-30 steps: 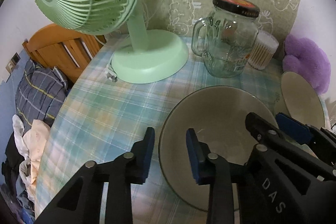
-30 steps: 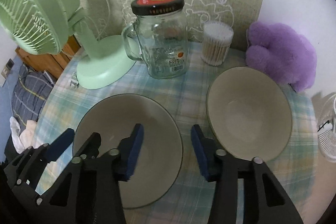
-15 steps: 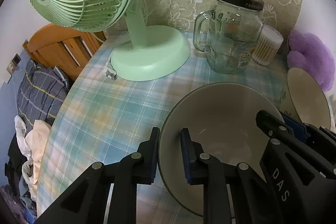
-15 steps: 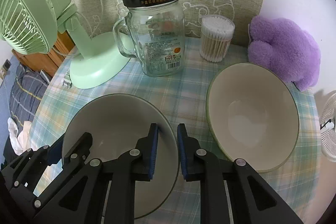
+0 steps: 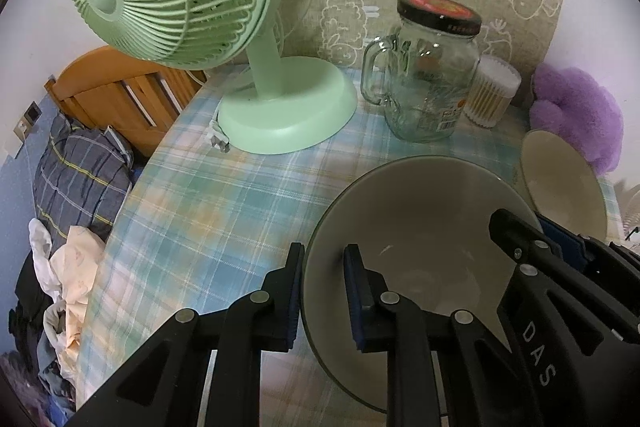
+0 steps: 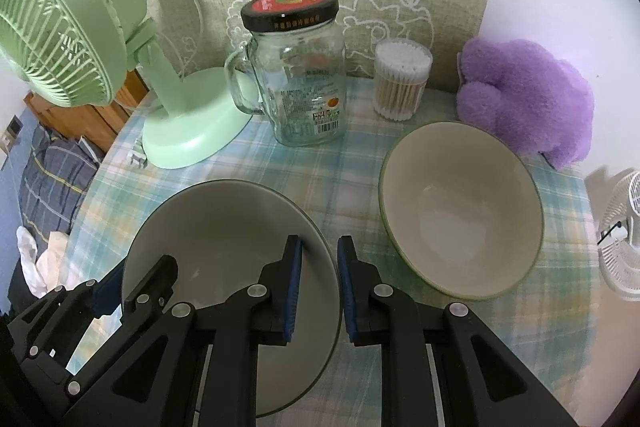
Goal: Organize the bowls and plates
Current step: 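Grasp the rim of the grey bowl with the right gripper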
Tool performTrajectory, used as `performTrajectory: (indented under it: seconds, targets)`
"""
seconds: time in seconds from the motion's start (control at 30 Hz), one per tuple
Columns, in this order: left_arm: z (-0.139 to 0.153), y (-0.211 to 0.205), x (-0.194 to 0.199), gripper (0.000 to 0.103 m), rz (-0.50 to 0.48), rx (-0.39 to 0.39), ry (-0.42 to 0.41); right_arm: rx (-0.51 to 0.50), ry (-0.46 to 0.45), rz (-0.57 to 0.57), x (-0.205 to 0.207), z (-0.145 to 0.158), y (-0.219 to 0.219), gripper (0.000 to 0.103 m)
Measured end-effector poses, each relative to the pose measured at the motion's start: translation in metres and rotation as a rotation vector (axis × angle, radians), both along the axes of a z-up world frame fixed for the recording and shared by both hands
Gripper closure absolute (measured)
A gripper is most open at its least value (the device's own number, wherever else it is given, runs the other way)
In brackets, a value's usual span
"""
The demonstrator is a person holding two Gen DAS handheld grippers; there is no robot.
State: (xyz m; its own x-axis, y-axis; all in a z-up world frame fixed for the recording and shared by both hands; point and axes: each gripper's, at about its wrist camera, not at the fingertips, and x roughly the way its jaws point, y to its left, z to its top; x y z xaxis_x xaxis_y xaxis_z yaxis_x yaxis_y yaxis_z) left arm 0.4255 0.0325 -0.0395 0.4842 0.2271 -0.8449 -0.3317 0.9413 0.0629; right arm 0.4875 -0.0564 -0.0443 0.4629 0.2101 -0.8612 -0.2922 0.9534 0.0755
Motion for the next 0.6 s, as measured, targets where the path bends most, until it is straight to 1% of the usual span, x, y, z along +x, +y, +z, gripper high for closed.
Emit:
performTrajectory:
  seconds: [0.2,0.43,0.6]
  targets:
    - [0.019,-0.003,-0.015,0.086,-0.013,0.004,-0.028,0.008,-0.022,-0.015,-0.016,0.023,-0.006,0.082]
    - [0.042,-0.006,-0.034,0.086,-0.060,-0.009,-0.056,-0.017,-0.068,-0.041,-0.041,0.052,-0.011,0.082]
    - [0.056,-0.010,-0.055,0.086,-0.098,-0.017,-0.084,-0.028,-0.091,-0.074,-0.066,0.070,-0.015,0.082]
